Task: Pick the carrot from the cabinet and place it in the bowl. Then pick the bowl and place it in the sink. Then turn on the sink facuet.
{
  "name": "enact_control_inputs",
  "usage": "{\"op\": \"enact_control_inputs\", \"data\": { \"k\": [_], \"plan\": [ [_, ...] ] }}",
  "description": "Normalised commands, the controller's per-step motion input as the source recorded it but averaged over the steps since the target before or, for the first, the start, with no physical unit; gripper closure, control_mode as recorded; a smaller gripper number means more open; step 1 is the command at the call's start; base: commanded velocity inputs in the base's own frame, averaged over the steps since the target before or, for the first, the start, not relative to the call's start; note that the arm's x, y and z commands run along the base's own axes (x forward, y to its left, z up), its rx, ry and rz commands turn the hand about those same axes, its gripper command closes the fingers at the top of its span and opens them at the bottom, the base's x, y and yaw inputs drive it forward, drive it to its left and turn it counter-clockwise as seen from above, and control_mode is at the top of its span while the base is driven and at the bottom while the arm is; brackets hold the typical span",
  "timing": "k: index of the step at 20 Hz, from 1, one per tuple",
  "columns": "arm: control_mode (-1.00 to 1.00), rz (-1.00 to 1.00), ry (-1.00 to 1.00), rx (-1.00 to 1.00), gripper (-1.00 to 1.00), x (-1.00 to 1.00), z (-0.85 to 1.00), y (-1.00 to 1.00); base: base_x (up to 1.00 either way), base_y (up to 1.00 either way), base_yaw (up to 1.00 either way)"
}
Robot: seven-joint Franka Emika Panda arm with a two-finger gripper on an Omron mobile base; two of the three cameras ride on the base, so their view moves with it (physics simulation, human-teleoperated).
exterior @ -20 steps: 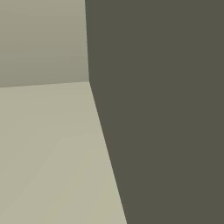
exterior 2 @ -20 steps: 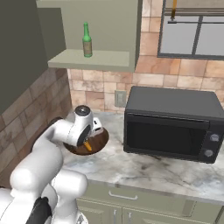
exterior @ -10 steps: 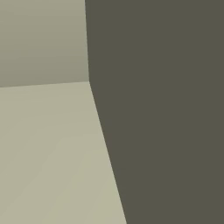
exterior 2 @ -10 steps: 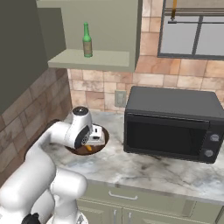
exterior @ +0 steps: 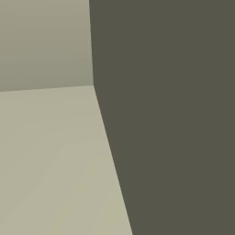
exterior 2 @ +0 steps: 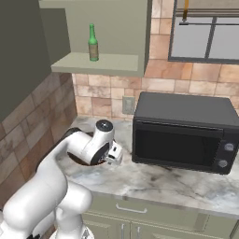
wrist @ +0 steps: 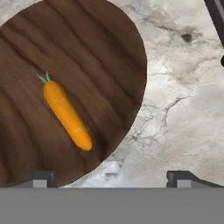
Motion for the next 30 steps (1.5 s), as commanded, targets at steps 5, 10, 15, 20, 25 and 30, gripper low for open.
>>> {"op": "enact_control_inputs", "data": {
  "k": [5,10,15,20,25,30],
  "plan": [
    [-1.00,-0.29,0.00,0.02,-1.00,0.06,-0.20,0.00,0.00,0.00,0.00],
    [-1.00,-0.24,0.00,0.00,-1.00,0.12,-0.24,0.00,0.00,0.00,0.00],
    [-1.00,-0.19,0.00,0.04,-1.00,0.28,-0.25,0.00,0.00,0.00,0.00],
    [-1.00,-0.13,0.00,0.05,-1.00,0.40,-0.25,0.00,0.00,0.00,0.00],
    [-1.00,-0.04,0.00,0.02,-1.00,0.38,-0.38,0.01,0.00,0.00,0.00],
    [-1.00,-0.01,0.00,0.04,-1.00,0.23,-0.32,0.00,0.00,0.00,0.00]
  ]
}}
